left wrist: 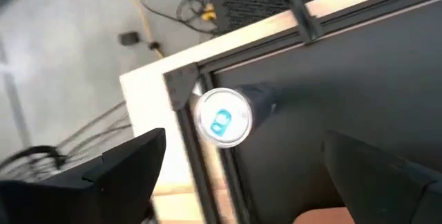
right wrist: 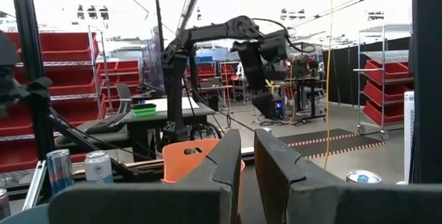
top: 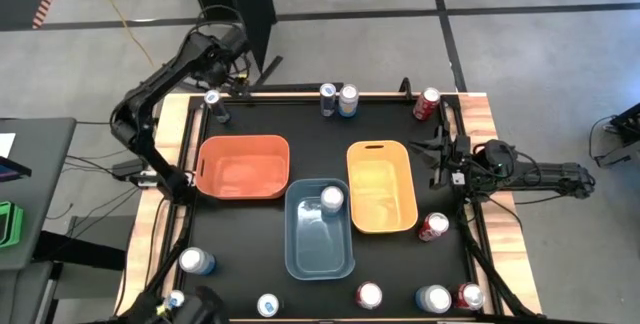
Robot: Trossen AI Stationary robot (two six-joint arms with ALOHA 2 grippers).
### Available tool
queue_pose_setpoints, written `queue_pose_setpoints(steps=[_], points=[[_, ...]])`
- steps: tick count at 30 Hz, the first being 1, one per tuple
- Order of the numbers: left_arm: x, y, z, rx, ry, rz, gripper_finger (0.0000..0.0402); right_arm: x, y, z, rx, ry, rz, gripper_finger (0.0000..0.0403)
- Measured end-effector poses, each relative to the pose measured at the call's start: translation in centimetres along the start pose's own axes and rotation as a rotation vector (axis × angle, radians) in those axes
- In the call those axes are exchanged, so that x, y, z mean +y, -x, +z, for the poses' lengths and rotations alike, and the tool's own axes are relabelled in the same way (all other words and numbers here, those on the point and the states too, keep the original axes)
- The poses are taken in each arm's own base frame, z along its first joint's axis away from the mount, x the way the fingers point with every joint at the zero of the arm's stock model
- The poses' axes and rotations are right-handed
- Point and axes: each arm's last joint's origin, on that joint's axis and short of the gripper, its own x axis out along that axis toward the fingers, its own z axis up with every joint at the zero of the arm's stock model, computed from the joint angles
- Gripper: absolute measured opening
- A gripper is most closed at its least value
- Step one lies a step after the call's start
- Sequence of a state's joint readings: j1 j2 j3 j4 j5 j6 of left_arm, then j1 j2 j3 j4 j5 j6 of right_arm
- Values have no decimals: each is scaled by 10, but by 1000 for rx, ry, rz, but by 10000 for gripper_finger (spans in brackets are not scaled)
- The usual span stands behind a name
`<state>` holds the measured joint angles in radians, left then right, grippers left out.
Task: Sort soda cans
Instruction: Put the top left blue soda can into the orange bin
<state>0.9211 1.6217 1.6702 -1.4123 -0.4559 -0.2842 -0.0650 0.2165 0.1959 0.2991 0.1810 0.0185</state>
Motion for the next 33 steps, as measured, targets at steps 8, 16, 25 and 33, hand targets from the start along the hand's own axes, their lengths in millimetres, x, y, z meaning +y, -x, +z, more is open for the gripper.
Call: queue_pose_setpoints(steps=[8, 16, 25, 33], points=[[13, -37, -2, 85, 30, -19, 399, 0, 0, -2, 16, 3, 0, 62], [12, -63, -4, 101, 55, -98, 400, 0, 0, -2, 21, 5, 0, 62], [10, -71, -5, 97, 63, -111, 400, 0, 0, -3, 28, 8, 0, 62], [10, -71, -5, 90, 78, -78, 400, 0, 0, -3, 29, 6, 0, 62]])
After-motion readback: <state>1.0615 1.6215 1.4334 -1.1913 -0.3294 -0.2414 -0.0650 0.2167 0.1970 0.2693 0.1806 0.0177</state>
